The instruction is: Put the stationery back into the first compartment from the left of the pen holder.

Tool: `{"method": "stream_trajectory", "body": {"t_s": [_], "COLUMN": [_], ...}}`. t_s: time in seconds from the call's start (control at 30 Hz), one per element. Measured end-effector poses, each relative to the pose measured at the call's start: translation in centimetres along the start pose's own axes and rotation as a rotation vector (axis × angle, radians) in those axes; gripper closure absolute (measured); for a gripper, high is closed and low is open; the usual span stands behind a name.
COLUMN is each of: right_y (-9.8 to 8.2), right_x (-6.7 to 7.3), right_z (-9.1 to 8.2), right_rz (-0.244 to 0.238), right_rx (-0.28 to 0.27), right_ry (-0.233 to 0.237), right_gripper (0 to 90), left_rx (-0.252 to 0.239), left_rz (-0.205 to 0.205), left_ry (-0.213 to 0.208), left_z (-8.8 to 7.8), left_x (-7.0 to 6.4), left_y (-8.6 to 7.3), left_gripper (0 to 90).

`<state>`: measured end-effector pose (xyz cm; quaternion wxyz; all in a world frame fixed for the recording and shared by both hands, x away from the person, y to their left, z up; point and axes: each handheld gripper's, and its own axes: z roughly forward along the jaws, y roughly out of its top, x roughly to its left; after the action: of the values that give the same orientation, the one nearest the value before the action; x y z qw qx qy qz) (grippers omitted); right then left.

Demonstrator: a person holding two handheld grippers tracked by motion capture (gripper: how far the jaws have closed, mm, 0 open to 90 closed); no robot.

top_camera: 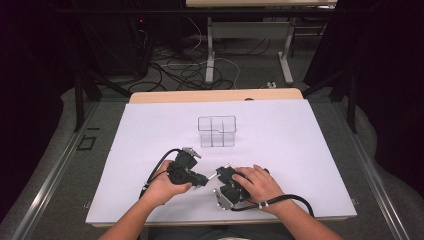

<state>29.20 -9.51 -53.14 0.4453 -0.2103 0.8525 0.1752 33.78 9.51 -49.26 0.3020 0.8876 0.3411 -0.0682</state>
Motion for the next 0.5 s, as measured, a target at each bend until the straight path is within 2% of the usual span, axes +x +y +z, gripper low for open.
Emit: {"method": "stream_trajectory", "body": {"t_s": [0.13, 0.17, 0.2, 0.5], "right_y": [-0.11, -0.15, -0.12, 0.26], "right_x": [0.05, 0.08, 0.00, 0.37], "right_z": [-0.06, -0.01, -0.08, -0.04], "right_rz": [-0.027, -0.034, -0.039, -0.053], "right_rx": [0.019, 0.008, 0.020, 0.018], "right_ry": [-0.005, -0.025, -0.002, 0.008], "right_gripper": [70.2, 71.2, 72.0, 76.1], "left_rx": [0.002, -0.001, 0.002, 0.000], "left_rz": [0.006, 0.007, 0.009, 0.005], "left_ry": [-0.014, -0.016, -0.020, -0.034], "left_z": [0.02, 0.04, 0.02, 0.39], "left_x": [-0.13, -0.17, -0.19, -0.49], "left_y": [0.04, 0.05, 0.06, 0.24], "left_gripper": [80.2, 80.2, 80.2, 80.2]}}
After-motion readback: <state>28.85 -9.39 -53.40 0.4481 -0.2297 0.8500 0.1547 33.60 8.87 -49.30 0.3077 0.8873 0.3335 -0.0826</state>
